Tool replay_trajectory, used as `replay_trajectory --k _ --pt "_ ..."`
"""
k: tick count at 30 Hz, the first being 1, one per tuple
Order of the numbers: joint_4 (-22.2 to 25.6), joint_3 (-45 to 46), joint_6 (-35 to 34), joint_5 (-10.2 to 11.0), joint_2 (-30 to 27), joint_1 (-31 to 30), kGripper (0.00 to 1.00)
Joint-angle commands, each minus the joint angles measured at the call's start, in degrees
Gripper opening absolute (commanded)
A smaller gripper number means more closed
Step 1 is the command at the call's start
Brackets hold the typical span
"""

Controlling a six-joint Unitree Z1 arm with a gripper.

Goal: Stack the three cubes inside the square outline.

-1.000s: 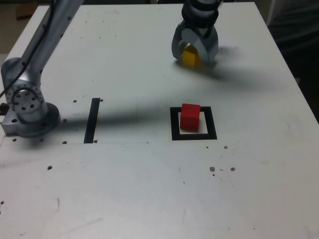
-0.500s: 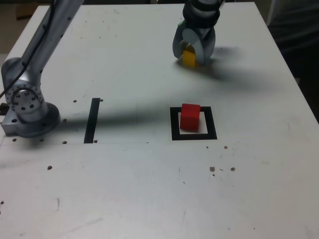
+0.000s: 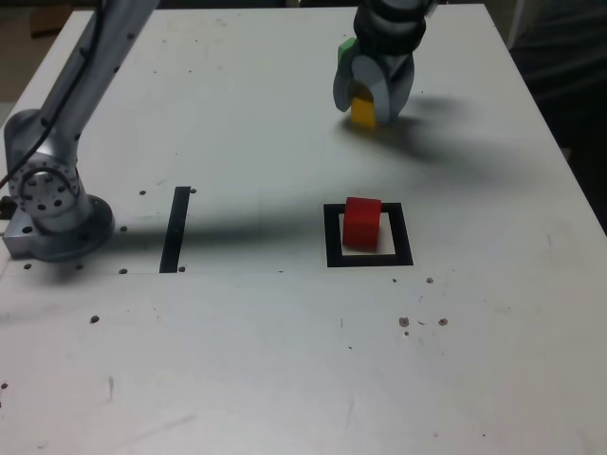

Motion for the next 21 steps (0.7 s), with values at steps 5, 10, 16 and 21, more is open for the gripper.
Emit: replay_trajectory --k 5,10,16,21 --pt "2.01 1.4 -3.74 -1.03 -4.69 -1.61 0.31" --pt "2.48 2.54 -6.71 -2.01 -7.47 -4.36 0.31" --pt "5.86 2.94 -11.08 -2.79 -10.63 -8.33 0.32" --pt "10.41 2.94 -14.01 -3.37 -11.75 -11.35 0.32"
